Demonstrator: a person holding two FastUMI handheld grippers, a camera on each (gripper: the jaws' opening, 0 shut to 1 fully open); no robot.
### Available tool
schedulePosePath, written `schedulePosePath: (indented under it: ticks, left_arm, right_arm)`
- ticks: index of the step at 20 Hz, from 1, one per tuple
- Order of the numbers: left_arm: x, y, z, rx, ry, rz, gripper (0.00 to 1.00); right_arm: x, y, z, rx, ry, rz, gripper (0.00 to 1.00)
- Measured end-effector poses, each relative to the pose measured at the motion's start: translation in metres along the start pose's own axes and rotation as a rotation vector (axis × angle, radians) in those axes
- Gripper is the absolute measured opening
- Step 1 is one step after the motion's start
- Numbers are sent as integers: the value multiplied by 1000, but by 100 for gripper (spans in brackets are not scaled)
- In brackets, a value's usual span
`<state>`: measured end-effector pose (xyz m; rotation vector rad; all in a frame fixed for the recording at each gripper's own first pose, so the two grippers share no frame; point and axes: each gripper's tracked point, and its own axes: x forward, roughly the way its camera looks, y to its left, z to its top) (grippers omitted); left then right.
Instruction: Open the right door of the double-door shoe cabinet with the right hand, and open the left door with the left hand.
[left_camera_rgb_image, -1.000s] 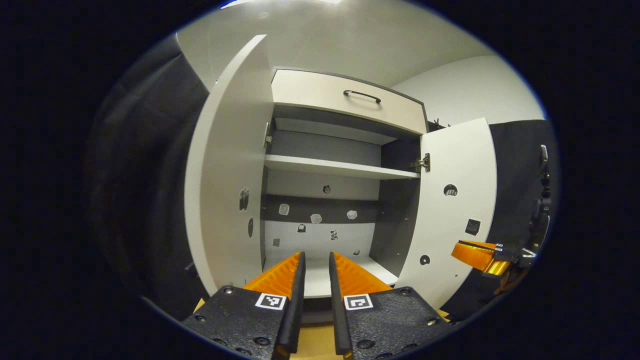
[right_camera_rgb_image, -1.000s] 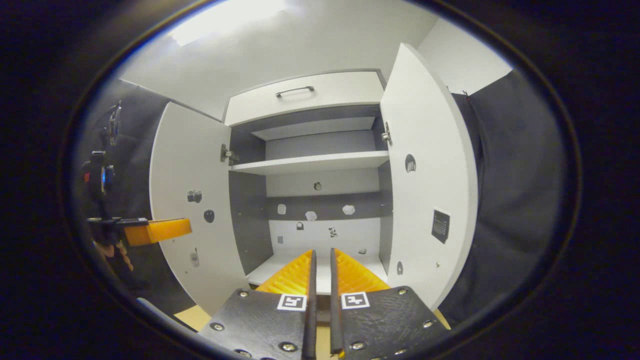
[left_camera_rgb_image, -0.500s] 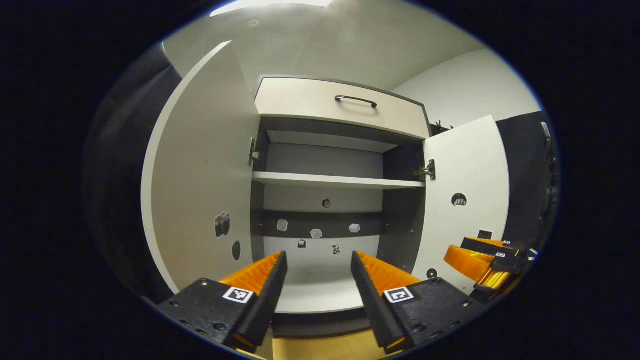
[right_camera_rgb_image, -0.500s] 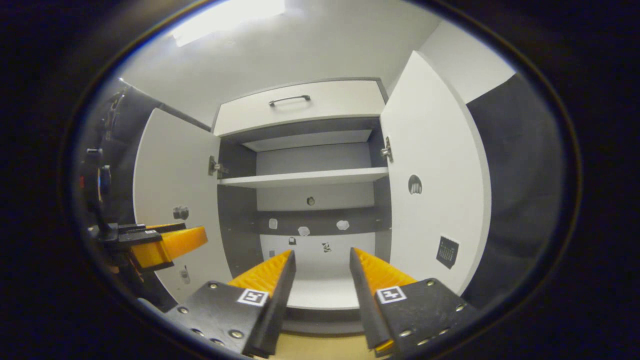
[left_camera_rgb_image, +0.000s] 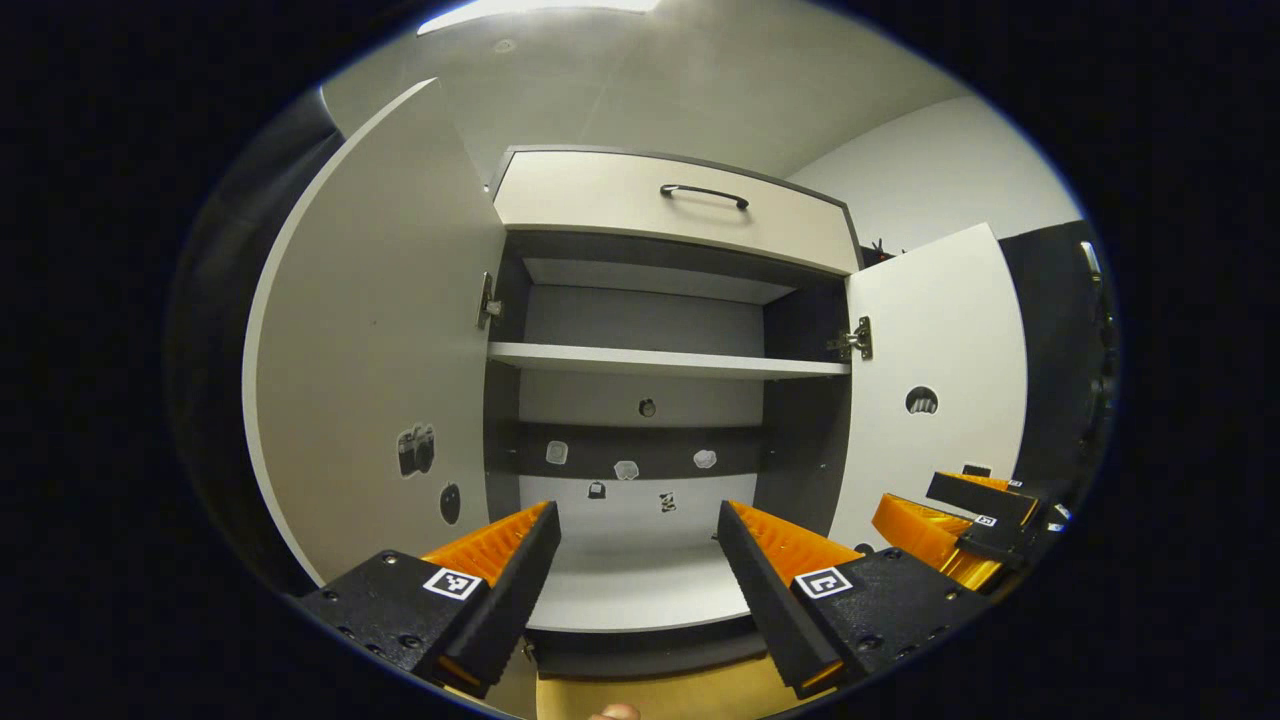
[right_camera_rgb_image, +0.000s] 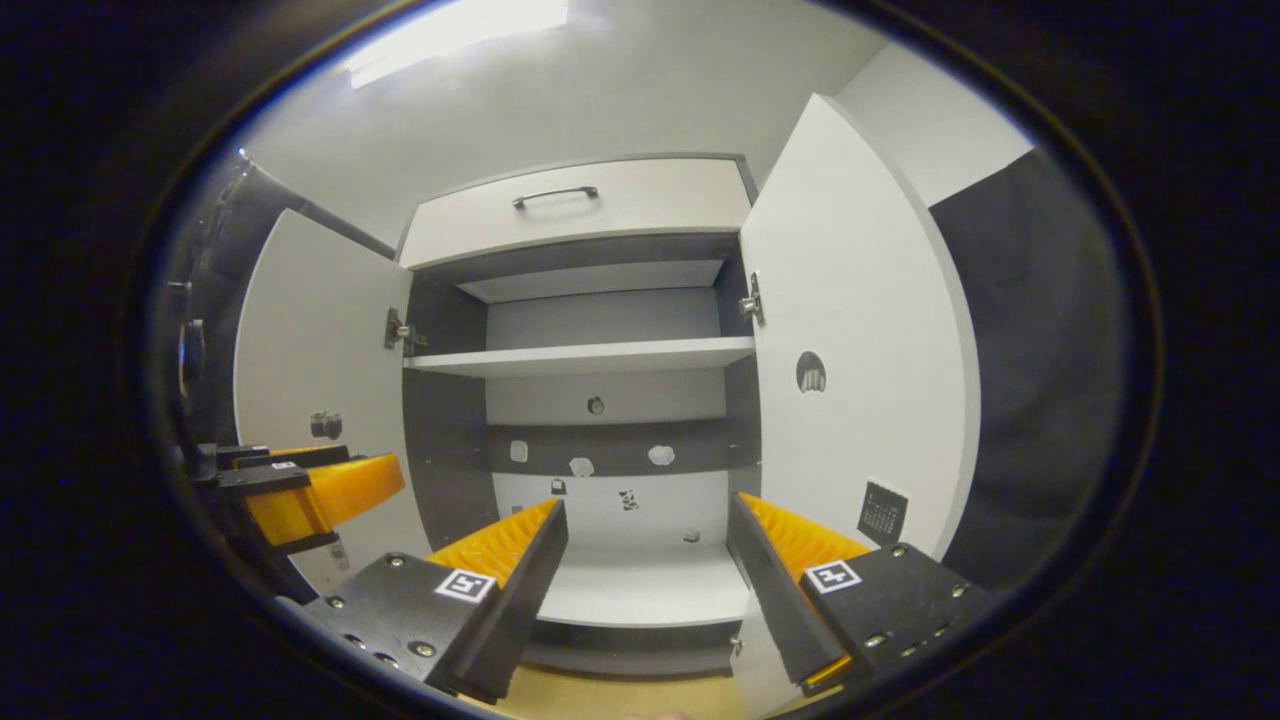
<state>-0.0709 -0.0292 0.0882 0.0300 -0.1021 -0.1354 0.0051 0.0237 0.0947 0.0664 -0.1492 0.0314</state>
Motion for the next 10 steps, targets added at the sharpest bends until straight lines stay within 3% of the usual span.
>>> schedulePosePath:
  ticks: [10]
  left_arm:
    - [-18,25,8,-1,-23,57,97]
  right_arm:
    - [10,6,5,1,-9,13,97]
